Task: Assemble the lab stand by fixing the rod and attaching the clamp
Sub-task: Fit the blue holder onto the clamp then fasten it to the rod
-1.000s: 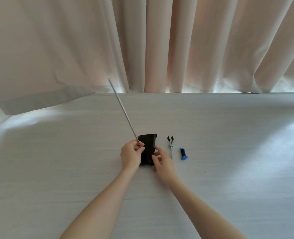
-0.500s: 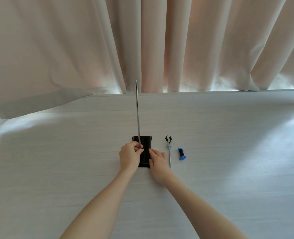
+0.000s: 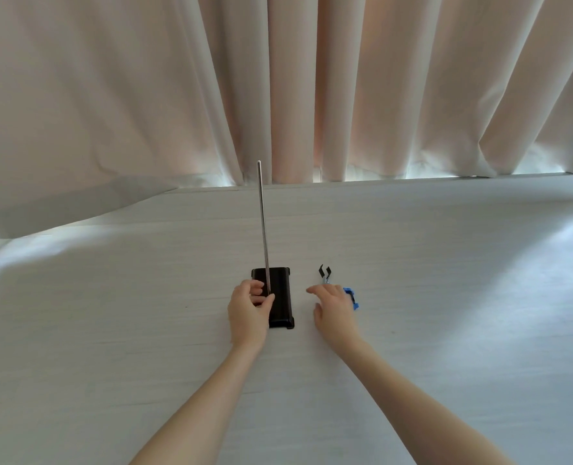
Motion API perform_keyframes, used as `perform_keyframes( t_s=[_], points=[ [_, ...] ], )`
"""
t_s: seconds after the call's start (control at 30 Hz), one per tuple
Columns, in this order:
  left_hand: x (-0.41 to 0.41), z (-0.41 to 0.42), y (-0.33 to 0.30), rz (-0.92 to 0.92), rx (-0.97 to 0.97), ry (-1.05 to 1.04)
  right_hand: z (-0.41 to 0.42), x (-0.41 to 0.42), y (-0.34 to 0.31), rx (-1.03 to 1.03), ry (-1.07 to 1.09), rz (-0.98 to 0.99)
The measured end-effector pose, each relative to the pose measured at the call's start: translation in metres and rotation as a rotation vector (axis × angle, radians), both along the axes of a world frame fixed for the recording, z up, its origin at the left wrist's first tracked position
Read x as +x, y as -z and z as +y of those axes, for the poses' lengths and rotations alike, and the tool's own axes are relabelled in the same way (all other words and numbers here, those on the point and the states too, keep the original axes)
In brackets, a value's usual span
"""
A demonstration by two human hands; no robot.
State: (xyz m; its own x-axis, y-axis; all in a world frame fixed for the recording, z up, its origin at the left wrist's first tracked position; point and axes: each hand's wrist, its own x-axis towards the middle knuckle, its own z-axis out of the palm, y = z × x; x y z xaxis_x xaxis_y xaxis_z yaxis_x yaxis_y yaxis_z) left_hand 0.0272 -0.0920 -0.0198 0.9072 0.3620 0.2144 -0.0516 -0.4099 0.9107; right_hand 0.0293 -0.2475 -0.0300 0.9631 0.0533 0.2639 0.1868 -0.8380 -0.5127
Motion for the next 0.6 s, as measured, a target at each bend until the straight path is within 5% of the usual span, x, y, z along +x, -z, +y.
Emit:
perform_keyframes(
  t_s=[0.2, 0.33, 0.6],
  points=[
    [-0.008, -0.014, -0.002, -0.064, -0.017, 0.055, -0.042, 0.000, -0.001, 0.044, 0.269, 0.025],
    [-0.011, -0.036, 0.004, -0.047, 0.010, 0.202, -0.049, -0.004, 0.006, 0.116, 0.303, 0.108],
    [-0.016, -0.060, 0.018, 0.089, -0.132, 0.313, -0.049, -0.020, 0.017, 0.351, 0.271, -0.025]
  ],
)
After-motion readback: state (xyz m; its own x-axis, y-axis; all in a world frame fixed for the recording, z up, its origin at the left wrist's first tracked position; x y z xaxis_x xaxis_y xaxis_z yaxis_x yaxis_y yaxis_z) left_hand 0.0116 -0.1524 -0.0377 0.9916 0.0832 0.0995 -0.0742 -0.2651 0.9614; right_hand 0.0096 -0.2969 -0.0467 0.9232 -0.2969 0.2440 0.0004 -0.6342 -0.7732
